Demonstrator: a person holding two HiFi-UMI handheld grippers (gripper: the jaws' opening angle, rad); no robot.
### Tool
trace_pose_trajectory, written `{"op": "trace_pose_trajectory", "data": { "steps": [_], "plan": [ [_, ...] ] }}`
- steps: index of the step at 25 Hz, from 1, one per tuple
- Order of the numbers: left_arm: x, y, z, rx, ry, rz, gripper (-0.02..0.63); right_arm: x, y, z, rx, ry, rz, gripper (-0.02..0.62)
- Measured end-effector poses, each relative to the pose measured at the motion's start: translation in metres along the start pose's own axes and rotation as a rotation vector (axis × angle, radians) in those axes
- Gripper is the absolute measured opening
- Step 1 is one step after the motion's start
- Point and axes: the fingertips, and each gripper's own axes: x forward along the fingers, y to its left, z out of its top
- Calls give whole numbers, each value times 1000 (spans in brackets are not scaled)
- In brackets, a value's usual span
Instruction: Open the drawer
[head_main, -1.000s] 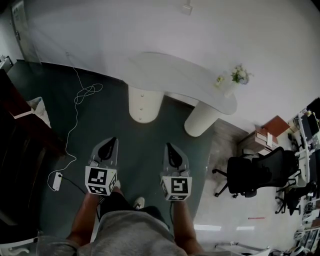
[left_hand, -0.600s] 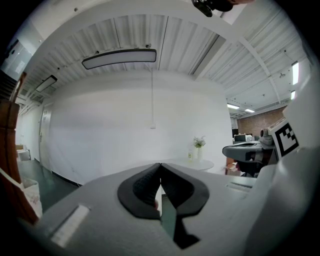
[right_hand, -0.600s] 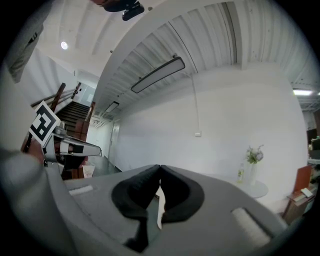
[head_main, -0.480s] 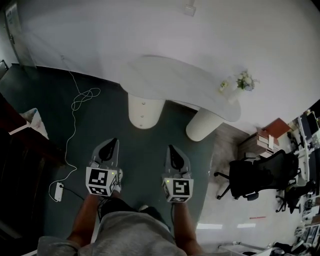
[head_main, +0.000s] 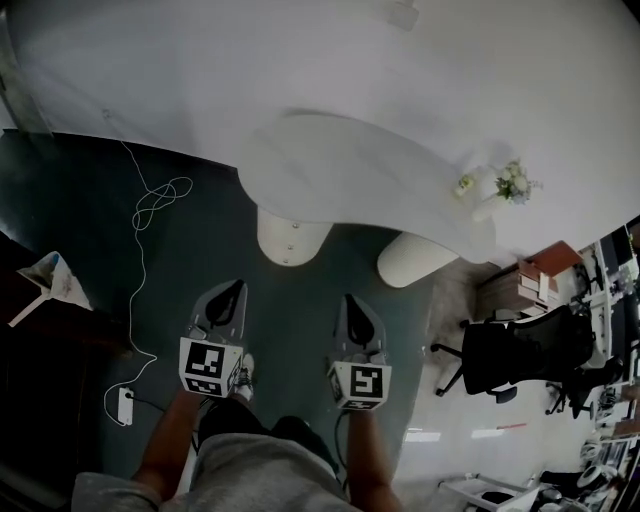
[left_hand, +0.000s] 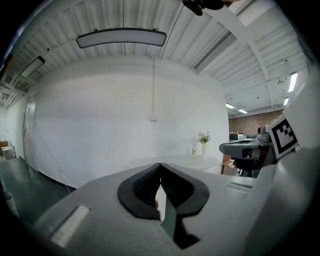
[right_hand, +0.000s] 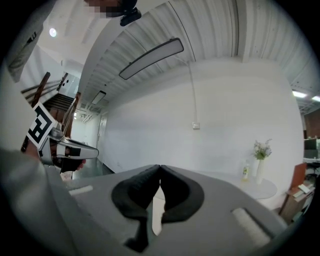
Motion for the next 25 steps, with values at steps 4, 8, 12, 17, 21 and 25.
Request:
{"op": "trace_pose_trajectory", "data": {
  "steps": [4,8,12,17,21,25],
  "plan": [
    [31,36,-14,-12,13,-34,9,43,10,-10,9,23,-33,3],
    [63,60,-25,-1,20,-67,9,81,18,-25,11,41,-47,3],
    [93,75,-38,7,31,-101,9,116,21,-40,8,62,-54,3],
    [125,89,-74,9,65,-110,9,158,22,-71,7,79,-46,3],
    [155,96,-102,5,76,-94,9,191,13,-112,27,98,-33,3],
    [187,102,-144,-3,84,-61,9,223,11,-158,24,135,2,3]
  ]
}}
